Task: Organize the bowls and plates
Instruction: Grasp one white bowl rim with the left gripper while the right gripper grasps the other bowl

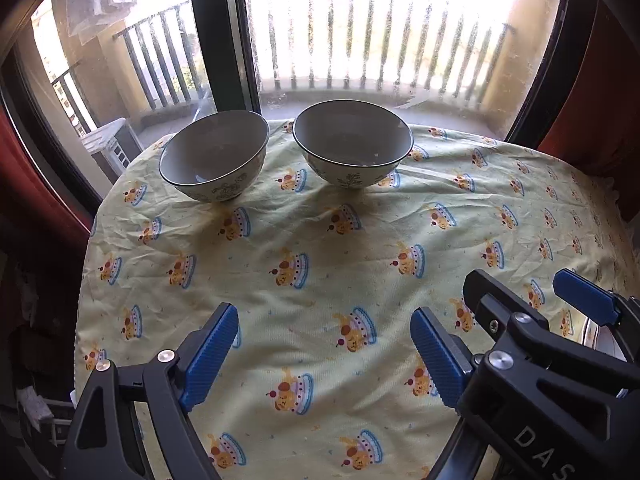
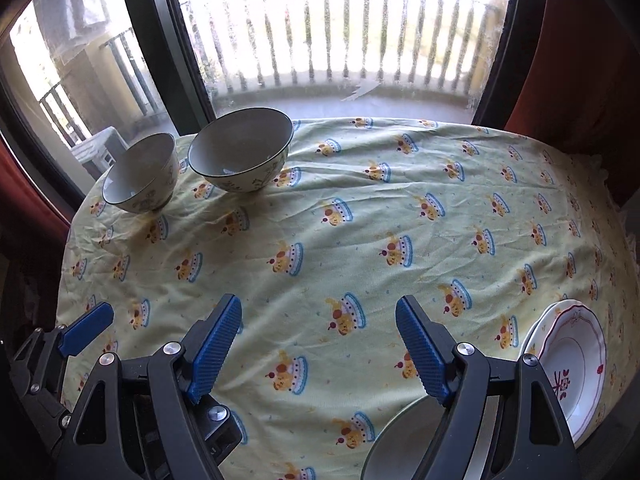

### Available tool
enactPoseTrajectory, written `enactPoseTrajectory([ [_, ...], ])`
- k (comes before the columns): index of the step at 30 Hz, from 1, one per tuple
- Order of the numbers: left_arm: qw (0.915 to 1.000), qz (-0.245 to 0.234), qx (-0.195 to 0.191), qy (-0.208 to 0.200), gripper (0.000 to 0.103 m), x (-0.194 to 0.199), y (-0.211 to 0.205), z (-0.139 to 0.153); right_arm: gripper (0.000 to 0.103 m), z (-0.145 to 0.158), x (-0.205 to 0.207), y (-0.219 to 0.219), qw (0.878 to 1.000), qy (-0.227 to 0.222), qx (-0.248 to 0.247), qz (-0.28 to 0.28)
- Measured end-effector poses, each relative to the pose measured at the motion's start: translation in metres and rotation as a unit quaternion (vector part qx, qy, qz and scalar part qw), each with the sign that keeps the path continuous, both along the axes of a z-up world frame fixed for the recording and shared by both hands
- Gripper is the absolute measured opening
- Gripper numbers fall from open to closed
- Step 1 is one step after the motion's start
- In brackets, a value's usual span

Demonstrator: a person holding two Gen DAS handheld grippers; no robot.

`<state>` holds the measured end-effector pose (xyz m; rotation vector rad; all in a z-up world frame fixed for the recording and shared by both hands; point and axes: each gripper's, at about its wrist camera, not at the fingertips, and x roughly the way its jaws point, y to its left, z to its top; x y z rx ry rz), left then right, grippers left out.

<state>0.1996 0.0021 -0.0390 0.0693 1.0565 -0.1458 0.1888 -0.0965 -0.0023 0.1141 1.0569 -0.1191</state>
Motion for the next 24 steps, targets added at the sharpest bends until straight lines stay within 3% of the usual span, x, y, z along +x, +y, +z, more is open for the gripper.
enactPoseTrajectory([
  [10, 0.9997, -0.006, 0.006, -0.024, 0.082, 0.06, 0.014, 0.001, 0.082, 0.004, 0.053, 0.025, 0.999, -0.018, -0.005, -0.032],
  [24, 0.9993, 0.017, -0.001, -0.033, 0.066, 0.136, 0.003, -0.014, 0.082, -0.007, 0.133, 0.012, 0.998, -0.034, 0.009, -0.06],
])
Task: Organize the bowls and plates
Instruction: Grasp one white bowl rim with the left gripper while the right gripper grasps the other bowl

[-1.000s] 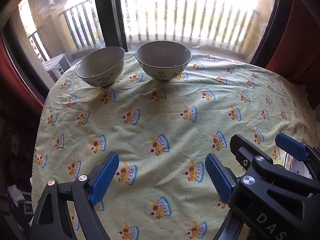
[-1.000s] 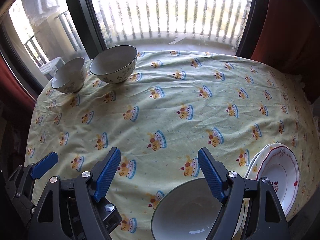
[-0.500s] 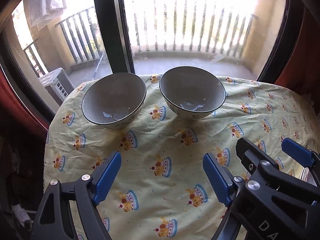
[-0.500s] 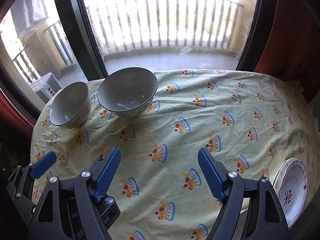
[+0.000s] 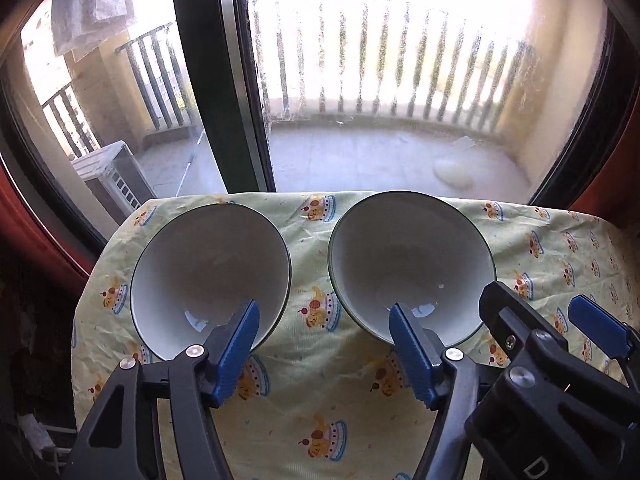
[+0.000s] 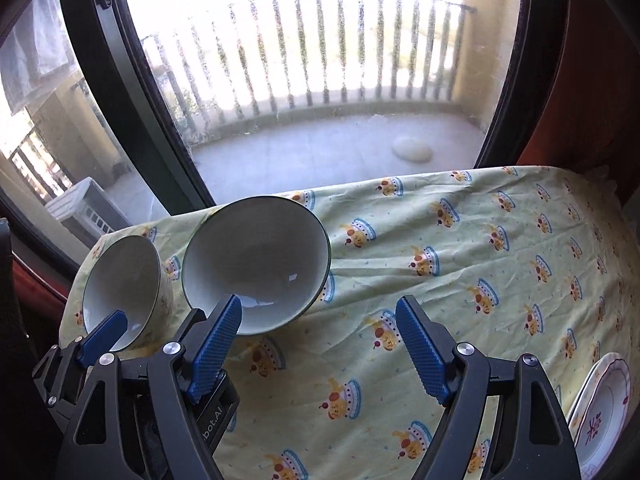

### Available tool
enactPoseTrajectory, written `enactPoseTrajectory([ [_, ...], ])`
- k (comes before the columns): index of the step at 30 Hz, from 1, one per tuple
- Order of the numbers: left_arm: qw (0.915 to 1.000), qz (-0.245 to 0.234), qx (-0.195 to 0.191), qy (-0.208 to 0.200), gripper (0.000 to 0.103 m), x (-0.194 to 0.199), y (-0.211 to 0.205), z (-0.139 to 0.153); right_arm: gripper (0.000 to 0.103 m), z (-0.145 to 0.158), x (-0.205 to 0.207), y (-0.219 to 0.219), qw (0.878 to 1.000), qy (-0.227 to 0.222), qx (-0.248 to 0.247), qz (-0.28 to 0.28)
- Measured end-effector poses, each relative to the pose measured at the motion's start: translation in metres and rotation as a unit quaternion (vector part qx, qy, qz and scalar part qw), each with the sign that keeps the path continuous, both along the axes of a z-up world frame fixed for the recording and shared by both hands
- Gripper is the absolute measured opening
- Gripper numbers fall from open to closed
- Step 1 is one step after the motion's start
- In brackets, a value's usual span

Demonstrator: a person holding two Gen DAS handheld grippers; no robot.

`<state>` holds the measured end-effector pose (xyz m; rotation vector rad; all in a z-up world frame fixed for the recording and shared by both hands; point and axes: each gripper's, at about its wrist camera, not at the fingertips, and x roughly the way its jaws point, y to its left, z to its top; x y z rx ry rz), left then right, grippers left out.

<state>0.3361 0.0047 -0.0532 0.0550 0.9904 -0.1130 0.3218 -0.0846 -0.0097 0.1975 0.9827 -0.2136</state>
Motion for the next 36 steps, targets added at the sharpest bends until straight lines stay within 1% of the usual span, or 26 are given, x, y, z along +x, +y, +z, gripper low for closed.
enactPoseTrajectory([
  [1, 1.0, 0.001, -0.001, 0.001, 0.063, 0.004, -0.001, -0.002, 0.082, -0.002, 0.004, -0.001, 1.0, 0.0, 0.0, 0.0],
  [3, 1.0, 0.001, 0.0, 0.003, 0.06, 0.011, -0.004, -0.007, 0.081, -0.006, 0.012, -0.004, 1.0, 0.001, 0.002, -0.003],
  [5, 1.0, 0.007, 0.004, 0.004, 0.056, 0.017, -0.006, -0.011, 0.078, -0.012, 0.019, -0.007, 1.0, 0.0, 0.008, -0.003],
  [9, 0.9997, 0.018, 0.017, 0.002, 0.053, 0.027, -0.01, -0.016, 0.07, -0.021, 0.033, -0.011, 1.0, 0.001, 0.013, -0.004],
  [11, 0.9996, 0.021, 0.017, 0.001, 0.05, 0.032, -0.011, -0.016, 0.068, -0.023, 0.038, -0.013, 1.0, 0.002, 0.019, -0.004],
  [13, 0.9995, 0.026, 0.016, -0.002, 0.049, 0.035, -0.01, -0.017, 0.062, -0.025, 0.043, -0.015, 0.999, 0.005, 0.033, -0.005],
  [15, 0.9994, 0.025, 0.021, -0.005, 0.047, 0.037, -0.011, -0.019, 0.061, -0.027, 0.046, -0.015, 0.999, 0.004, 0.035, -0.006],
  [17, 0.9993, 0.024, 0.028, -0.006, 0.047, 0.04, -0.012, -0.021, 0.057, -0.031, 0.05, -0.015, 0.999, 0.009, 0.037, -0.004],
  [18, 0.9992, 0.023, 0.031, -0.007, 0.046, 0.041, -0.012, -0.022, 0.053, -0.034, 0.051, -0.016, 0.999, 0.011, 0.042, -0.004],
  [22, 0.9988, 0.027, 0.04, -0.007, 0.046, 0.043, -0.01, -0.023, 0.048, -0.038, 0.054, -0.016, 0.999, 0.015, 0.045, 0.0],
  [24, 0.9989, 0.032, 0.034, -0.005, 0.046, 0.042, -0.008, -0.021, 0.046, -0.035, 0.052, -0.015, 0.999, 0.012, 0.046, 0.0],
  [27, 0.999, 0.031, 0.031, -0.013, 0.042, 0.038, -0.009, -0.012, 0.044, -0.029, 0.05, -0.015, 0.999, 0.006, 0.052, 0.0],
  [32, 0.9994, 0.021, 0.022, -0.018, 0.042, 0.033, -0.009, -0.002, 0.042, -0.017, 0.045, -0.017, 0.999, 0.001, 0.049, 0.001],
  [36, 0.9993, 0.026, 0.018, -0.02, 0.042, 0.03, 0.003, 0.003, 0.04, -0.01, 0.042, -0.008, 0.999, 0.001, 0.052, 0.01],
])
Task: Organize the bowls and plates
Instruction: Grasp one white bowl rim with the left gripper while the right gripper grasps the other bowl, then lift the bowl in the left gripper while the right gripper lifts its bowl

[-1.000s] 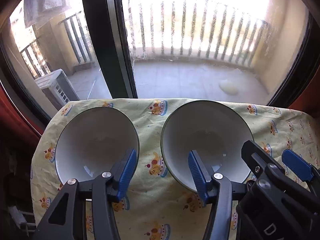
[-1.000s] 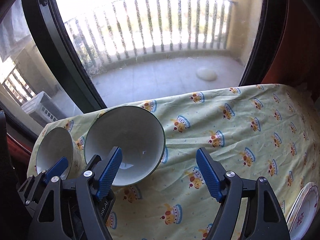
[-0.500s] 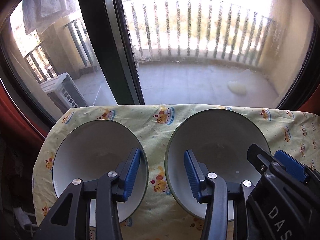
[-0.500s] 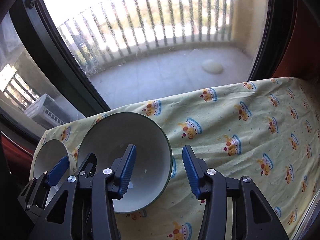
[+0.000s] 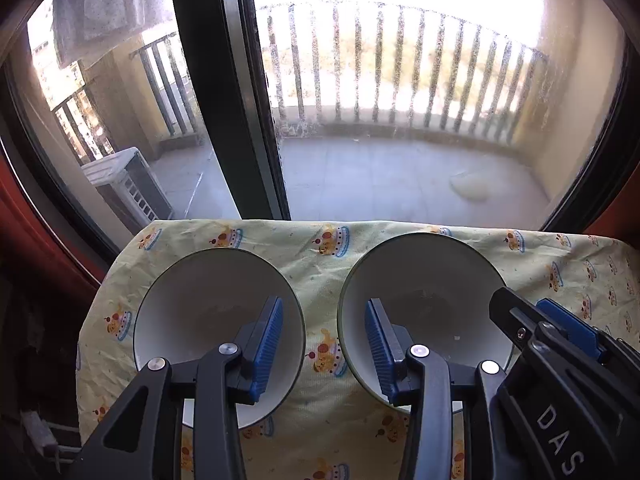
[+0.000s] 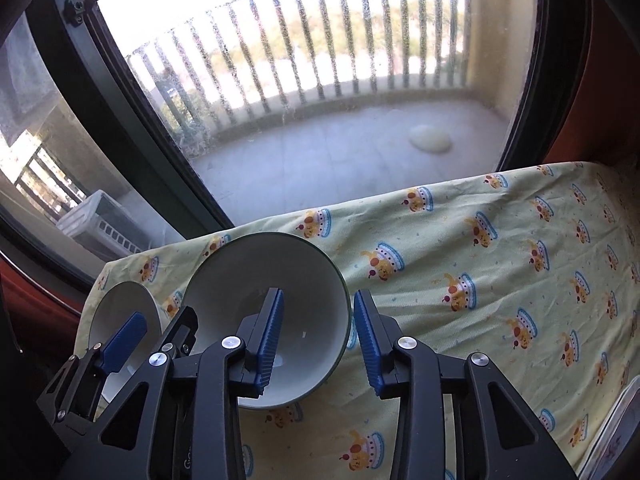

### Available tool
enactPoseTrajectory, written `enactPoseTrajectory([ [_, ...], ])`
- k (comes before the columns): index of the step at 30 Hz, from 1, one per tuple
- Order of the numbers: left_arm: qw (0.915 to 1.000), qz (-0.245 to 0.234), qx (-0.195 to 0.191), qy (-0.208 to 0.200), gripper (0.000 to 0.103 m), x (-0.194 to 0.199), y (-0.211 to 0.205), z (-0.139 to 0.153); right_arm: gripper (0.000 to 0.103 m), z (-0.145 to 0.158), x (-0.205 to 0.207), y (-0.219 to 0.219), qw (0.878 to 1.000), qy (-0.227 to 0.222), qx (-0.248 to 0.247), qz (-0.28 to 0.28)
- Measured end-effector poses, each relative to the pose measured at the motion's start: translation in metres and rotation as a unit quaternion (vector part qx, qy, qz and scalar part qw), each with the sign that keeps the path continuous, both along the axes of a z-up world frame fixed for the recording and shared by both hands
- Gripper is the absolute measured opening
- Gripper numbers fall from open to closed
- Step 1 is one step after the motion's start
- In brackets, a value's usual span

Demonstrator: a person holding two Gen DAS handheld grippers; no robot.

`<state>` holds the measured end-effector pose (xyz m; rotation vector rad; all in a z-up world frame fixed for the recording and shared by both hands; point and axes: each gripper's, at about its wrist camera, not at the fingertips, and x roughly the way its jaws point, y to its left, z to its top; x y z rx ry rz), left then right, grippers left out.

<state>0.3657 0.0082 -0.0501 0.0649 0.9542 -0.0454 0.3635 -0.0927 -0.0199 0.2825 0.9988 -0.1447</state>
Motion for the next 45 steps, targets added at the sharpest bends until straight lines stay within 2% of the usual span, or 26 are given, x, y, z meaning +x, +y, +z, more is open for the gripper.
enactPoseTrajectory([
  [8, 0.9997, 0.022, 0.006, 0.002, 0.043, -0.003, 0.043, 0.001, 0.04, 0.005, 0.0, 0.043, 1.0, -0.003, 0.009, 0.022],
  [17, 0.999, 0.042, 0.012, 0.009, 0.049, -0.001, 0.091, -0.007, 0.04, 0.003, 0.004, 0.097, 0.998, -0.008, 0.002, 0.059],
  [29, 0.9989, 0.031, 0.001, 0.035, 0.049, 0.013, 0.112, -0.03, 0.04, -0.02, 0.018, 0.12, 0.998, 0.014, -0.008, 0.059],
  [32, 0.9986, 0.03, -0.006, 0.043, 0.045, 0.016, 0.115, -0.035, 0.031, -0.022, 0.021, 0.124, 0.998, 0.009, -0.018, 0.067],
  [33, 0.9985, 0.03, -0.006, 0.046, 0.044, 0.017, 0.115, -0.036, 0.023, -0.025, 0.023, 0.124, 0.997, 0.017, -0.009, 0.07],
  [34, 0.9983, 0.03, -0.005, 0.049, 0.042, 0.017, 0.116, -0.038, 0.02, -0.028, 0.025, 0.124, 0.997, 0.025, 0.001, 0.07],
  [38, 0.9981, 0.024, -0.006, 0.056, 0.037, 0.02, 0.117, -0.044, 0.019, -0.038, 0.029, 0.126, 0.997, 0.034, 0.001, 0.069],
  [40, 0.9981, 0.021, -0.008, 0.057, 0.03, 0.021, 0.117, -0.046, 0.017, -0.042, 0.032, 0.127, 0.997, 0.035, -0.003, 0.068],
  [45, 0.9988, 0.021, 0.0, 0.044, 0.025, 0.02, 0.116, -0.043, 0.015, -0.042, 0.035, 0.129, 0.997, 0.032, -0.022, 0.071],
])
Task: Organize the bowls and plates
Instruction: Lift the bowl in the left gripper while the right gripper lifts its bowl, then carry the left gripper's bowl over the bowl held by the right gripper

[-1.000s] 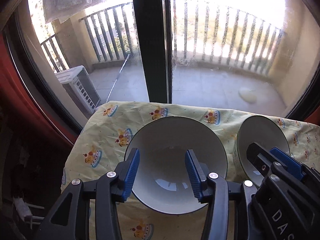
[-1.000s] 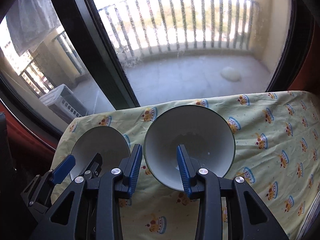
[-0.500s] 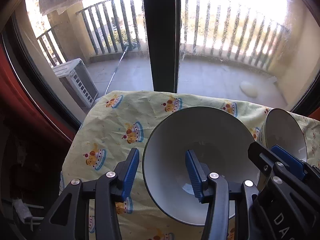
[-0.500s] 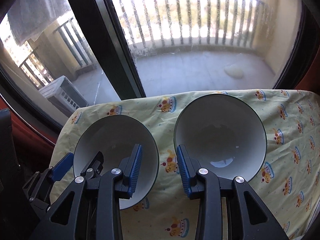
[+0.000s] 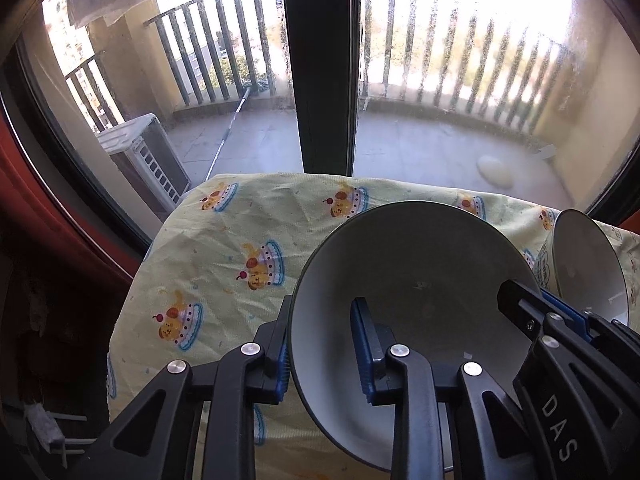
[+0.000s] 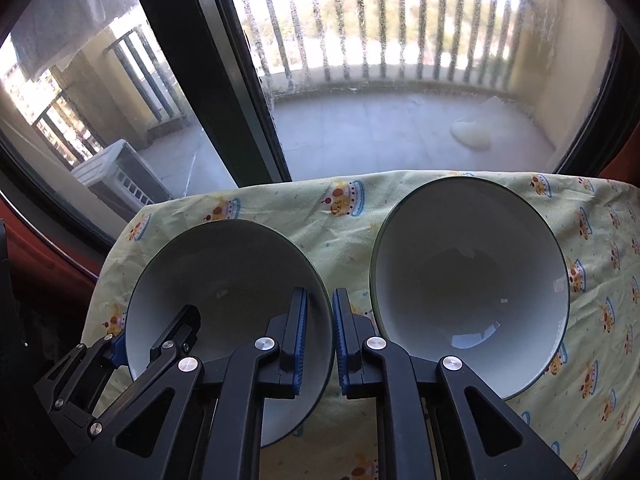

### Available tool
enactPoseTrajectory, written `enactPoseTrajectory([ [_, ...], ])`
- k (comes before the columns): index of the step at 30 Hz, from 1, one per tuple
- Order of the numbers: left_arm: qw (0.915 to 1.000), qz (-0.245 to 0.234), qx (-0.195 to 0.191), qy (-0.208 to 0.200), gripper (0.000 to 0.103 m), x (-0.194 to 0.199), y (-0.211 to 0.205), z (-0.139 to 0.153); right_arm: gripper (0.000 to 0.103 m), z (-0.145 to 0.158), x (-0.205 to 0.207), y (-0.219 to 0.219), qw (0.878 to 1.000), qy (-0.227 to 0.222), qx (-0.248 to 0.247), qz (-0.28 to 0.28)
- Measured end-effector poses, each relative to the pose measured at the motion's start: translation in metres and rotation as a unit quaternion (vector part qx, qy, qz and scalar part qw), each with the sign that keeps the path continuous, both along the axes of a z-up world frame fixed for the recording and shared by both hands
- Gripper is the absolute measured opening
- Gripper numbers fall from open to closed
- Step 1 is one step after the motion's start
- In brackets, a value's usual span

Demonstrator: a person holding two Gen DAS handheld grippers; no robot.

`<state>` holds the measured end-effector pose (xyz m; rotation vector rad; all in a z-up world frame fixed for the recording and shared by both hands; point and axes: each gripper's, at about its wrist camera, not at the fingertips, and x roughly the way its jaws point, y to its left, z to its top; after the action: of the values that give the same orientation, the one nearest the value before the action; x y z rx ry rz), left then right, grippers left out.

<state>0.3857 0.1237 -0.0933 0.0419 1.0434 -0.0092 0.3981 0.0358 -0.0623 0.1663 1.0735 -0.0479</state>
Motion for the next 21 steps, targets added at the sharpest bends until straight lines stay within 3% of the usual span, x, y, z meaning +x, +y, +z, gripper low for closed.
enactPoseTrajectory([
  [10, 0.9998, -0.005, -0.001, 0.018, 0.023, -0.013, 0.003, 0.001, 0.014, 0.006, -0.016, 0.003, 1.0, 0.005, -0.014, 0.006],
  [21, 0.9993, -0.001, -0.015, 0.036, 0.023, -0.057, 0.0, 0.005, 0.014, 0.012, -0.061, 0.002, 0.999, 0.024, -0.031, 0.012],
])
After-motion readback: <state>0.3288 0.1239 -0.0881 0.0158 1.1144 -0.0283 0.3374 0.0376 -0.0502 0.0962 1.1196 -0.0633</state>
